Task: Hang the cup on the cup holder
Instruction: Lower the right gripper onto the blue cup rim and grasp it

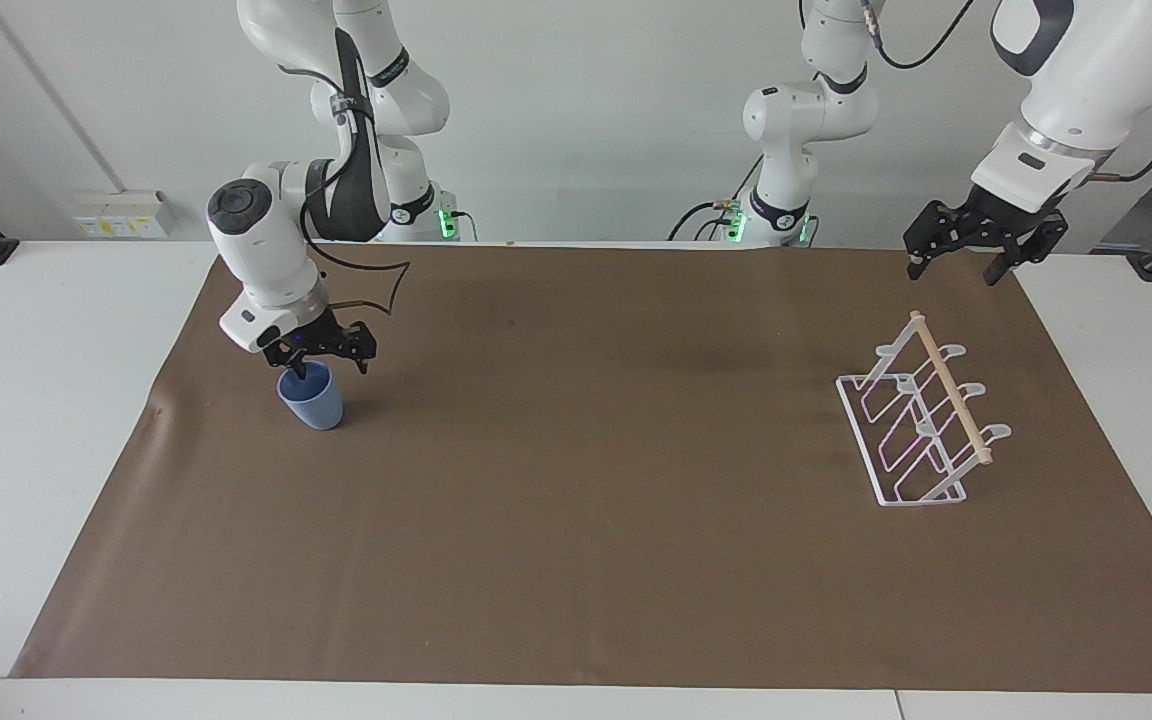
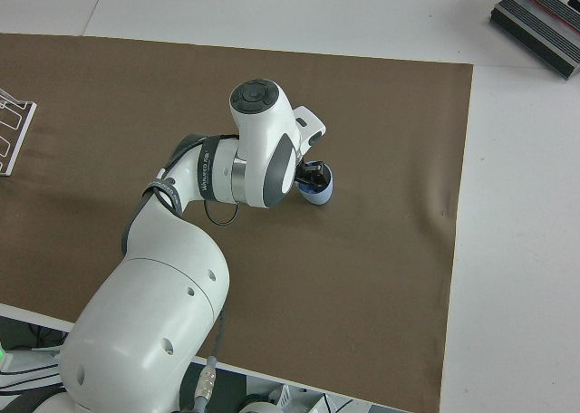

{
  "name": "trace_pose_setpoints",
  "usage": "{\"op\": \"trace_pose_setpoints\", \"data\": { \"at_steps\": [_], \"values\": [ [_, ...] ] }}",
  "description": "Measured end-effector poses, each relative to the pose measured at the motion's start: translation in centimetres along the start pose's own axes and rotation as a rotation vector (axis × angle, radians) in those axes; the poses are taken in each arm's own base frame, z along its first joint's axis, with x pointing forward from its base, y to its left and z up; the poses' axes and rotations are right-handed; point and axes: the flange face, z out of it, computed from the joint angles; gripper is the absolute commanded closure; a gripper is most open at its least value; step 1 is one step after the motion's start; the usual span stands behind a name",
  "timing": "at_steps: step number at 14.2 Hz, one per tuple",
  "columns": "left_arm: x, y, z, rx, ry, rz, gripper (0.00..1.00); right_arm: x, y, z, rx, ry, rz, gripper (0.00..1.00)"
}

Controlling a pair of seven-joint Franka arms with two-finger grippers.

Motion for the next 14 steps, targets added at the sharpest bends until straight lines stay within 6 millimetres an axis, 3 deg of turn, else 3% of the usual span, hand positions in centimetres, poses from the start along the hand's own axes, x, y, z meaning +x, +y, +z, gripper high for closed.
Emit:
{"op": "trace_pose_setpoints", "data": {
  "at_steps": [6, 9, 10, 14],
  "values": [
    [0.00, 0.00, 0.00, 0.000, 0.000, 0.000, 0.00, -0.02, 0.01, 0.04, 0.001, -0.001, 0.003, 0.55],
    [0.00, 0.00, 0.00, 0.000, 0.000, 0.000, 0.00, -0.03, 0.01, 0.04, 0.001, -0.001, 0.005, 0.95],
    [0.00, 0.00, 0.00, 0.000, 0.000, 0.000, 0.00, -0.03, 0.01, 0.04, 0.001, -0.001, 0.005, 1.00],
    [0.00, 0.00, 0.00, 0.000, 0.000, 0.000, 0.00, -0.12, 0.28, -0.56, 0.001, 0.011, 0.012, 1.00]
  ]
}}
